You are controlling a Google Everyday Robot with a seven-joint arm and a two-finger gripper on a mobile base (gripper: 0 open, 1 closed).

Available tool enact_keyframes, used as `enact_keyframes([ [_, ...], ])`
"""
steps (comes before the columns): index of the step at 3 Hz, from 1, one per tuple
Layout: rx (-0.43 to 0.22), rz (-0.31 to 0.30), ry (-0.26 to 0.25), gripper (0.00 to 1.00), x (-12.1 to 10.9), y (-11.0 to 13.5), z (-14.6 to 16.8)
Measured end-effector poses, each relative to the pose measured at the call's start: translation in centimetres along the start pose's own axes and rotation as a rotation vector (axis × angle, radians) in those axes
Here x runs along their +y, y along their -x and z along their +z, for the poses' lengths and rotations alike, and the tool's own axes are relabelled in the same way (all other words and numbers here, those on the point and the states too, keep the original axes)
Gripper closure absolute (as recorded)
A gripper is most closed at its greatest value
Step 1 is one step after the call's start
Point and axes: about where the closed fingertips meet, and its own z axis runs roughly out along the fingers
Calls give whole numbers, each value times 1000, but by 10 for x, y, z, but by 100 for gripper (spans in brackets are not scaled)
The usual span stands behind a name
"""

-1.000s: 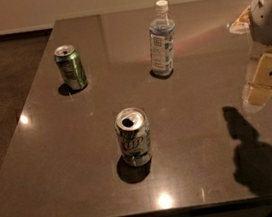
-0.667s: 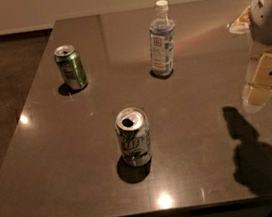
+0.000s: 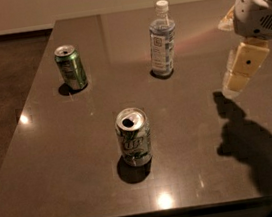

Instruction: Move blue plastic bottle near 7up can

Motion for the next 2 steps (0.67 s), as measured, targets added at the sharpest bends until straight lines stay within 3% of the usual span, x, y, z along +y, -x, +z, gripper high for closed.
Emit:
enact_keyframes([
  [2, -106, 110, -96, 0, -85, 16, 33],
])
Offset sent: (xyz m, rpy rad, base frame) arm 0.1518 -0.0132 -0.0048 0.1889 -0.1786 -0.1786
